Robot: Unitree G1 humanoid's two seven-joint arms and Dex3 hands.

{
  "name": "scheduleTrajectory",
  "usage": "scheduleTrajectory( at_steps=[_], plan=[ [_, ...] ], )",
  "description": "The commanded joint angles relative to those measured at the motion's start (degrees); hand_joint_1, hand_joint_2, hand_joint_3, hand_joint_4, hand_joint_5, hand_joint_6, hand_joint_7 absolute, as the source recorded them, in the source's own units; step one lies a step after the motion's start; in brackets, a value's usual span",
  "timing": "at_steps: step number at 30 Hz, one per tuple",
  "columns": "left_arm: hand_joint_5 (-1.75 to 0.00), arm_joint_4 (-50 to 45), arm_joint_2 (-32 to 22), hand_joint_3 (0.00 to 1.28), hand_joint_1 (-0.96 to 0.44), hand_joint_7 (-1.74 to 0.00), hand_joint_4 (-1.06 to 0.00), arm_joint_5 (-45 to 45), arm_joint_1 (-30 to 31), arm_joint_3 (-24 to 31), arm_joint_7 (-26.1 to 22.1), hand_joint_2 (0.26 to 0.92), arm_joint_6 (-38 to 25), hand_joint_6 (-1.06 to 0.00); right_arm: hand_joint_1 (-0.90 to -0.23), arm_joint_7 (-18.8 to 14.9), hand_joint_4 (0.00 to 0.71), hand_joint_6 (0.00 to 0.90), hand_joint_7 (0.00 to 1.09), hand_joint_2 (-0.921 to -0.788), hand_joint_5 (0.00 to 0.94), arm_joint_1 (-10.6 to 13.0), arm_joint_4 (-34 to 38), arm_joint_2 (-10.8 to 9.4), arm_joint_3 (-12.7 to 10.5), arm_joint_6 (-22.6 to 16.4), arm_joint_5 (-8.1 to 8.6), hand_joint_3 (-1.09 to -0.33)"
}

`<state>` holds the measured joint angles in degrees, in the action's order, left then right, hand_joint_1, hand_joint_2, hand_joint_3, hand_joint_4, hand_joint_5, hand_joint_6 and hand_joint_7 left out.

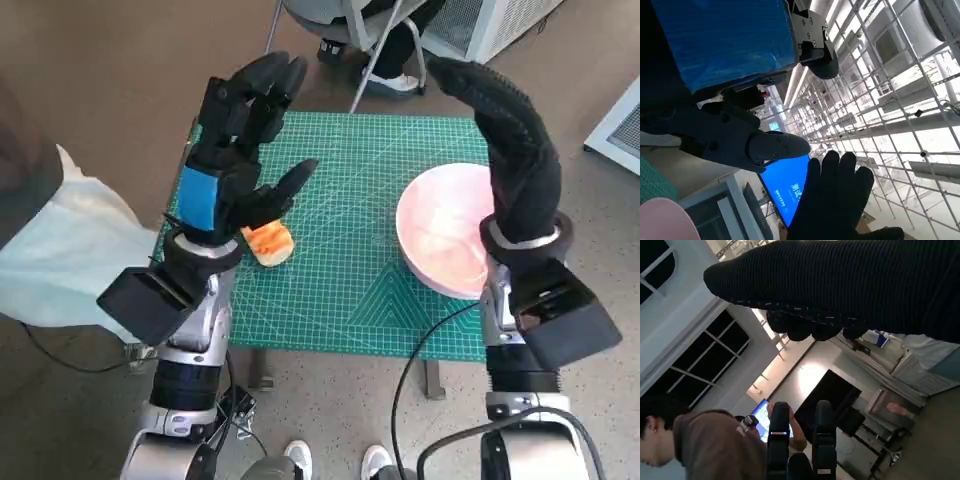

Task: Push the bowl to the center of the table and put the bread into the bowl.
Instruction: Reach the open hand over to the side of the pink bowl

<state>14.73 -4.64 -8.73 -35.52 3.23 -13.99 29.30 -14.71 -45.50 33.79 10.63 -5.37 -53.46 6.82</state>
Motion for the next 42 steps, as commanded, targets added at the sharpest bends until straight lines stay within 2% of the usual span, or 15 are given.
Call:
scheduleTrajectory(
  at_steps=[1,7,9,11,14,16,21,23,27,31,35,42],
  plan=[
    [-0.08,0.7,-0.4,0.30,-0.31,-0.79,-0.38,0.6,-1.2,0.1,0.0,0.921,0.9,-0.11,-0.538,-1.2,0.310,-0.001,0.75,-0.921,0.000,1.2,3.2,2.1,-1.8,-1.0,1.60,-0.758],
    [-0.08,1.2,-0.4,0.30,-0.31,-0.79,-0.38,0.5,-1.0,0.2,-0.1,0.921,1.5,-0.11,-0.556,-1.3,0.309,-0.001,0.74,-0.921,0.000,0.6,10.2,4.9,-5.2,-3.6,2.97,-0.755],
    [-0.08,1.3,-0.4,0.30,-0.31,-0.79,-0.38,0.5,-0.9,0.2,-0.1,0.921,1.6,-0.11,-0.566,-0.3,0.308,-0.001,0.74,-0.921,0.000,0.6,12.5,5.9,-6.4,-4.3,2.68,-0.757],
    [-0.08,1.3,-0.5,0.30,-0.30,-0.79,-0.38,0.5,-0.8,0.2,-0.1,0.921,1.6,-0.11,-0.571,1.5,0.305,-0.001,0.74,-0.921,0.000,1.0,14.3,6.8,-7.6,-5.0,1.55,-0.761],
    [-0.08,1.5,-0.5,0.30,-0.30,-0.79,-0.38,0.3,-0.6,0.3,-0.2,0.921,1.8,-0.11,-0.565,7.0,0.299,-0.001,0.73,-0.921,0.000,1.8,17.2,8.7,-9.4,-6.1,-2.62,-0.779],
    [-0.08,1.6,-0.5,0.30,-0.30,-0.79,-0.38,0.3,-0.5,0.4,-0.2,0.921,1.9,-0.11,-0.555,9.7,0.297,-0.001,0.73,-0.921,0.000,2.3,19.0,9.8,-10.2,-6.4,-4.21,-0.791],
    [-0.08,1.8,-0.5,0.30,-0.29,-0.78,-0.38,0.3,-0.3,0.5,-0.1,0.921,2.0,-0.12,-0.538,14.9,0.288,-0.001,0.73,-0.921,0.000,3.4,23.8,12.1,-11.0,-6.0,-6.96,-0.809],
    [-0.08,1.8,-0.5,0.31,-0.28,-0.78,-0.38,0.4,-0.2,0.5,0.0,0.921,2.1,-0.12,-0.532,16.2,0.279,-0.001,0.73,-0.921,0.000,3.8,25.7,12.7,-11.1,-5.5,-7.30,-0.817],
    [-0.08,2.1,-0.4,0.31,-0.28,-0.78,-0.38,0.3,-0.1,0.5,0.1,0.921,2.2,-0.12,-0.526,17.8,0.264,-0.001,0.72,-0.921,0.000,4.6,29.4,13.2,-11.4,-4.4,-7.26,-0.824],
    [-0.08,2.3,-0.4,0.31,-0.29,-0.77,-0.38,0.4,0.0,0.6,0.3,0.921,2.2,-0.12,-0.510,18.2,0.258,-0.001,0.70,-0.921,0.001,5.3,32.6,13.1,-11.9,-3.0,-6.44,-0.826],
    [-0.09,2.3,-0.4,0.31,-0.30,-0.77,-0.39,0.4,0.2,0.7,0.4,0.921,2.2,-0.13,-0.489,19.9,0.267,-0.001,0.68,-0.921,0.007,5.8,35.0,12.7,-11.6,-0.6,-7.07,-0.840],
    [-0.09,2.1,-0.5,0.31,-0.30,-0.76,-0.39,0.2,0.8,1.1,0.4,0.921,2.1,-0.14,-0.487,20.0,0.275,-0.001,0.66,-0.921,0.009,6.4,38.3,10.7,-11.7,4.1,-6.19,-0.847]
  ],
)
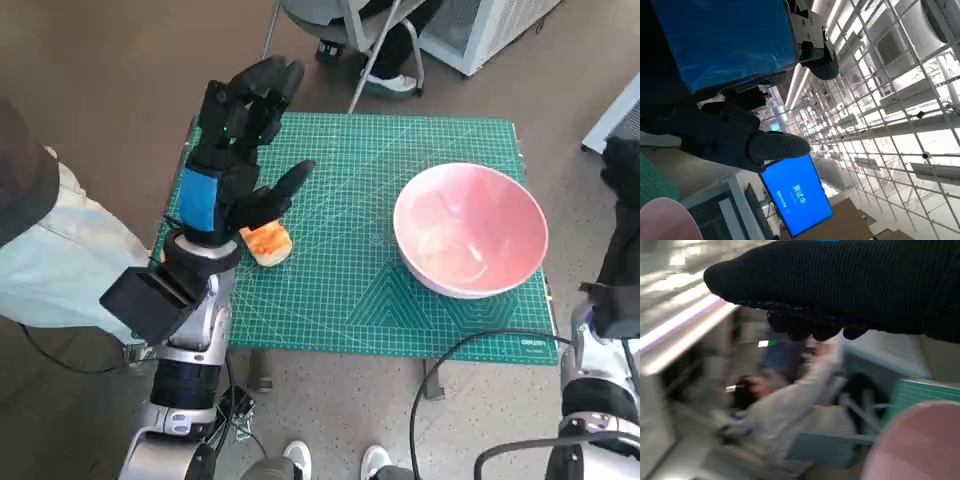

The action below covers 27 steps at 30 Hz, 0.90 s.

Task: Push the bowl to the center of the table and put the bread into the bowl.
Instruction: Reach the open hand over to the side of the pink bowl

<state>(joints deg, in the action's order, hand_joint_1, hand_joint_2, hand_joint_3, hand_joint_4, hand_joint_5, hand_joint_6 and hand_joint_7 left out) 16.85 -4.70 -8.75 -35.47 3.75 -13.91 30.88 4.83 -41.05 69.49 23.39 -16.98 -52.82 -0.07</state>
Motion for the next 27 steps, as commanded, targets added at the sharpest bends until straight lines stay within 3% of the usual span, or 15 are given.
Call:
scheduleTrajectory(
  at_steps=[1,5,11,22,27],
  plan=[
    [-0.08,0.0,-0.5,0.31,-0.30,-0.74,-0.39,0.2,0.9,0.6,0.3,0.921,0.6,-0.15,-0.501,0.5,0.277,0.005,0.66,-0.921,0.010,2.0,2.9,-2.3,-0.2,4.0,0.86,-0.848],
    [-0.08,-0.2,-0.7,0.30,-0.30,-0.70,-0.40,0.2,1.3,1.1,0.4,0.921,0.7,-0.18,-0.525,1.0,0.290,0.029,0.65,-0.921,0.013,2.2,4.2,-4.1,-0.5,7.0,1.18,-0.849],
    [-0.06,-0.5,-0.9,0.30,-0.30,-0.64,-0.41,0.7,1.8,1.4,0.7,0.921,0.7,-0.21,-0.533,-0.6,0.298,0.059,0.62,-0.921,0.010,1.6,5.3,-6.8,-2.0,10.7,3.02,-0.831],
    [-0.04,-1.7,-2.0,0.29,-0.31,-0.57,-0.42,0.7,3.2,2.0,1.0,0.921,0.5,-0.25,-0.513,-0.1,0.313,0.102,0.61,-0.921,0.012,-1.2,6.5,-11.4,-2.8,17.7,4.20,-0.849],
    [-0.02,-2.6,-2.7,0.29,-0.33,-0.48,-0.43,0.7,4.2,2.3,1.1,0.921,0.5,-0.29,-0.530,-1.4,0.313,0.111,0.61,-0.921,0.009,-2.8,6.8,-13.1,-3.6,20.1,5.41,-0.851]
  ],
)
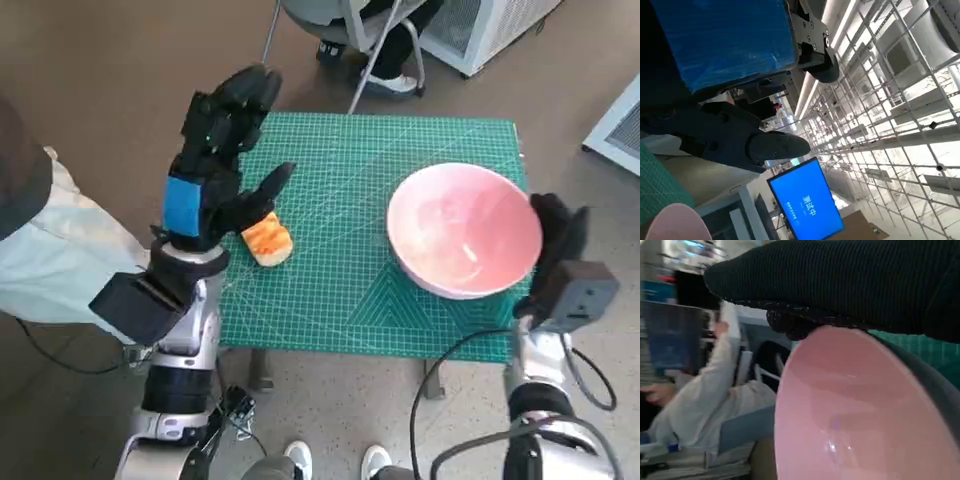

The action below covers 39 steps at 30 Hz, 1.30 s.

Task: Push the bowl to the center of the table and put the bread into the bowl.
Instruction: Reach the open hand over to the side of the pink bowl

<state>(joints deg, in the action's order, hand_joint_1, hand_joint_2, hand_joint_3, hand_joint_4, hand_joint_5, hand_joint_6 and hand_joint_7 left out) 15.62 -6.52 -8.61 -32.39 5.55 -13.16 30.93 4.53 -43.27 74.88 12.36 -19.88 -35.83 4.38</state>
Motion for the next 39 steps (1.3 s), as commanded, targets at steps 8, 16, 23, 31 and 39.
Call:
scheduleTrajectory(
  at_steps=[8,16,23,31,39],
  plan=[
    [-0.01,-2.2,-2.0,0.28,-0.35,-0.37,-0.44,0.9,2.6,1.3,0.7,0.921,0.9,-0.35,-0.523,-2.5,0.268,0.095,0.60,-0.921,0.000,-3.7,1.7,-4.0,-2.5,6.5,2.66,-0.849],
    [0.00,-2.9,-3.1,0.27,-0.37,-0.27,-0.44,1.5,4.2,2.3,1.4,0.921,1.5,-0.40,-0.515,-3.4,0.249,0.065,0.65,-0.921,0.001,-7.2,1.6,-6.0,-5.2,8.5,5.35,-0.851],
    [0.00,-4.6,-3.7,0.27,-0.37,-0.24,-0.44,2.3,5.6,2.9,2.5,0.921,1.0,-0.41,-0.507,-2.5,0.240,0.059,0.68,-0.921,0.001,-9.8,1.8,-7.4,-5.7,9.9,5.40,-0.846],
    [0.00,-5.8,-4.6,0.27,-0.37,-0.22,-0.44,3.2,6.8,3.2,3.6,0.921,0.5,-0.42,-0.501,-1.6,0.259,0.053,0.76,-0.921,0.009,-12.0,2.0,-9.2,-7.0,10.8,5.95,-0.846],
    [0.00,-4.9,-5.9,0.27,-0.38,-0.20,-0.44,3.2,7.3,3.7,3.5,0.921,0.6,-0.43,-0.508,-2.4,0.272,0.045,0.77,-0.921,0.014,-13.1,2.0,-9.5,-7.3,12.1,5.50,-0.852]
  ],
)
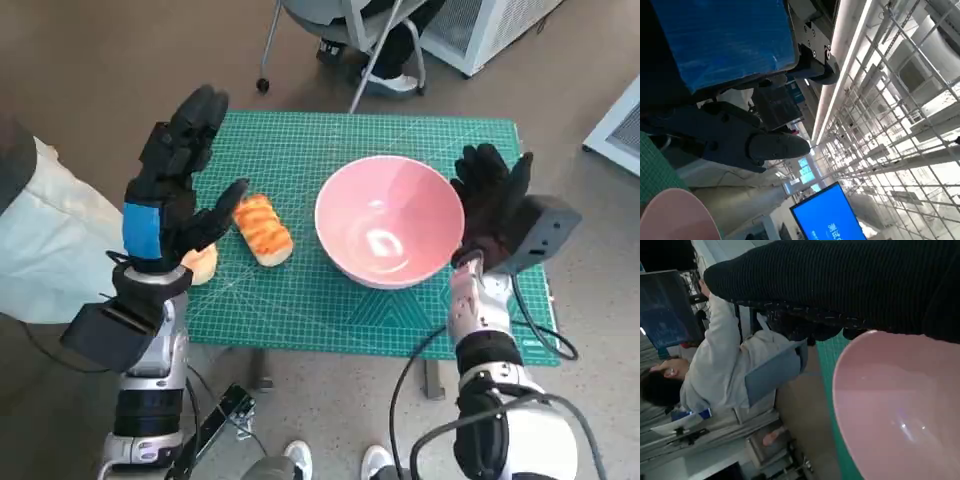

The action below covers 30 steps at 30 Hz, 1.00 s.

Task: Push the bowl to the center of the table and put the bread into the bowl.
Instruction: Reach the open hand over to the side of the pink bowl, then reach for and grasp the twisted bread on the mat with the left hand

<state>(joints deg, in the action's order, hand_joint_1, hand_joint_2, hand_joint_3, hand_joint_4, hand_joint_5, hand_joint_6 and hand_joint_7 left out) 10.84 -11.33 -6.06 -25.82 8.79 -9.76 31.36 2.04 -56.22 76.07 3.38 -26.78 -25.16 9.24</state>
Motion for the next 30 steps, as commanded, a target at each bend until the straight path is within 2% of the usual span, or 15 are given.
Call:
scheduleTrajectory(
  at_steps=[1,8,14,16,20,24,30],
  plan=[
    [0.00,0.2,-1.4,0.27,-0.38,-0.20,-0.44,0.7,0.8,0.6,0.0,0.921,0.2,-0.43,-0.509,-0.1,0.272,0.044,0.77,-0.921,0.014,-0.2,0.8,-0.4,-0.5,1.5,0.70,-0.852],
    [-0.01,2.5,-4.1,0.27,-0.38,-0.19,-0.45,1.3,0.7,1.2,-1.0,0.921,0.4,-0.44,-0.492,-1.1,0.262,0.048,0.78,-0.921,0.007,-0.5,0.5,0.6,-0.4,0.8,0.43,-0.853],
    [-0.01,7.0,-11.4,0.26,-0.38,-0.18,-0.46,6.8,-1.4,1.2,-2.1,0.921,0.1,-0.44,-0.487,-1.4,0.256,0.037,0.78,-0.921,0.004,-0.6,0.1,2.4,1.3,-1.5,-1.48,-0.846],
    [-0.01,9.2,-14.7,0.25,-0.38,-0.18,-0.46,9.7,-2.7,0.5,-2.9,0.921,0.1,-0.45,-0.494,-2.1,0.256,0.040,0.77,-0.921,0.003,-0.7,-0.3,3.0,2.0,-3.1,-1.86,-0.835],
    [-0.01,13.1,-20.4,0.21,-0.37,-0.18,-0.47,12.6,-5.5,-1.7,-7.2,0.921,0.4,-0.45,-0.547,-3.7,0.275,0.071,0.69,-0.921,0.008,-1.0,-1.4,3.9,4.6,-7.9,-3.70,-0.804],
    [-0.01,15.9,-24.3,0.14,-0.32,-0.17,-0.47,13.5,-8.6,-4.5,-12.8,0.921,0.0,-0.45,-0.580,-7.4,0.314,0.091,0.67,-0.921,0.024,-0.7,-3.1,5.1,6.9,-13.9,-4.79,-0.793],
    [0.00,21.8,-27.1,0.04,-0.23,-0.17,-0.45,13.3,-14.5,-8.8,-21.7,0.898,0.3,-0.46,-0.593,-18.0,0.349,0.129,0.67,-0.921,0.036,0.6,-7.1,5.5,8.7,-24.7,-2.79,-0.788]
  ],
)
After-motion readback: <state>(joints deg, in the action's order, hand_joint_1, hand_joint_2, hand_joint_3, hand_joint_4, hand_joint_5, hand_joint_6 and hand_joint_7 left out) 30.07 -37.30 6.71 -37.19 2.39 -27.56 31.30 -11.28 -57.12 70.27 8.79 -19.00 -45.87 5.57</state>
